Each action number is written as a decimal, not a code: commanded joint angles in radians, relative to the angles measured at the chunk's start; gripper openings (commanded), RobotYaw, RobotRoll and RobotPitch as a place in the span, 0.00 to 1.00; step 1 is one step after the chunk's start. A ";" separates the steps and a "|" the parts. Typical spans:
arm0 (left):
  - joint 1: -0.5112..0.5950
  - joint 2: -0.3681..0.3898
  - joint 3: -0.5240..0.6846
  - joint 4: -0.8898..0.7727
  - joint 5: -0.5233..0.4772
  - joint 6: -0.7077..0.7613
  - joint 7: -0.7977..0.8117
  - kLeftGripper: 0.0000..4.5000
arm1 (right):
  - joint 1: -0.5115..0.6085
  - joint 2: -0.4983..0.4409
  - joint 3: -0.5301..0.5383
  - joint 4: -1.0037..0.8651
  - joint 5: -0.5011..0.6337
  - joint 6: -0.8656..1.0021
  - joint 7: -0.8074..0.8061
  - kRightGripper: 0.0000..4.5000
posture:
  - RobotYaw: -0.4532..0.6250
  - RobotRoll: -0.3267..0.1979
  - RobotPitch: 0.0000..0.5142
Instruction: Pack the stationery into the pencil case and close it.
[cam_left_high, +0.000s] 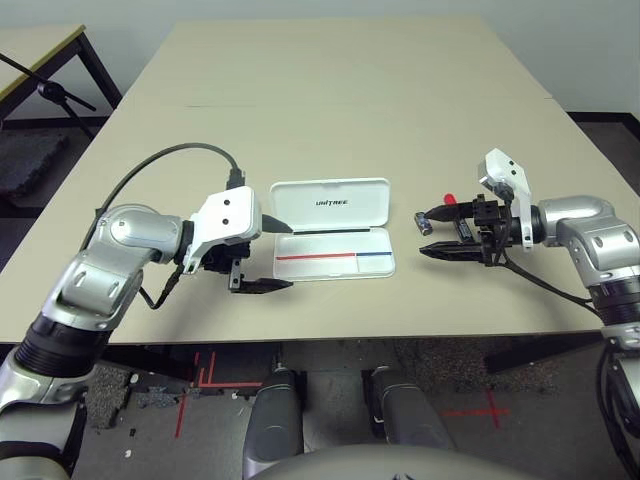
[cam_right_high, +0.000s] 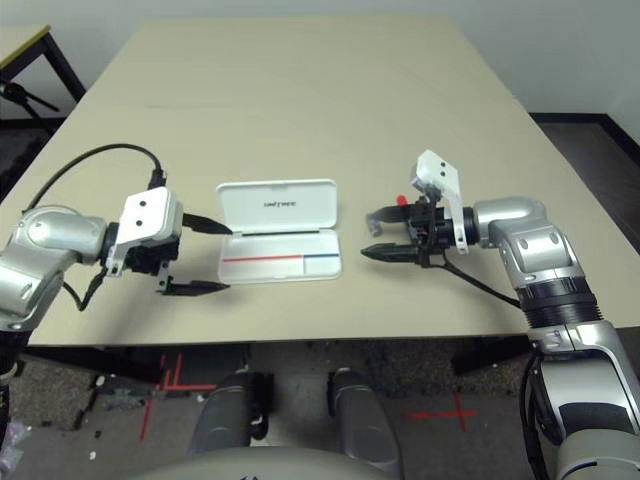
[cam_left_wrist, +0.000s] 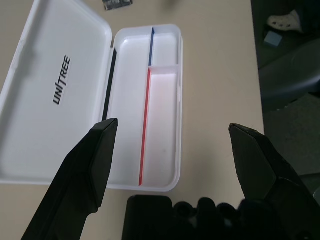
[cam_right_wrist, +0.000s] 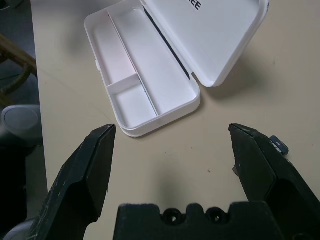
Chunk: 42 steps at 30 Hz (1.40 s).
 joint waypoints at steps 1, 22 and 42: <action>0.003 0.009 0.021 -0.023 -0.023 0.022 0.014 1.00 | -0.019 0.028 -0.072 -0.004 0.049 -0.006 -0.047 1.00 | 0.44 0.62 0.22; -0.034 -0.026 -0.054 0.037 0.014 -0.020 0.014 1.00 | -0.216 0.080 -0.214 0.171 -0.053 0.461 -0.766 1.00 | 0.40 0.62 0.20; -0.029 -0.039 -0.075 0.022 0.026 -0.016 0.024 1.00 | -0.165 0.091 -0.045 0.174 -0.075 0.601 -0.688 1.00 | 0.41 0.62 0.21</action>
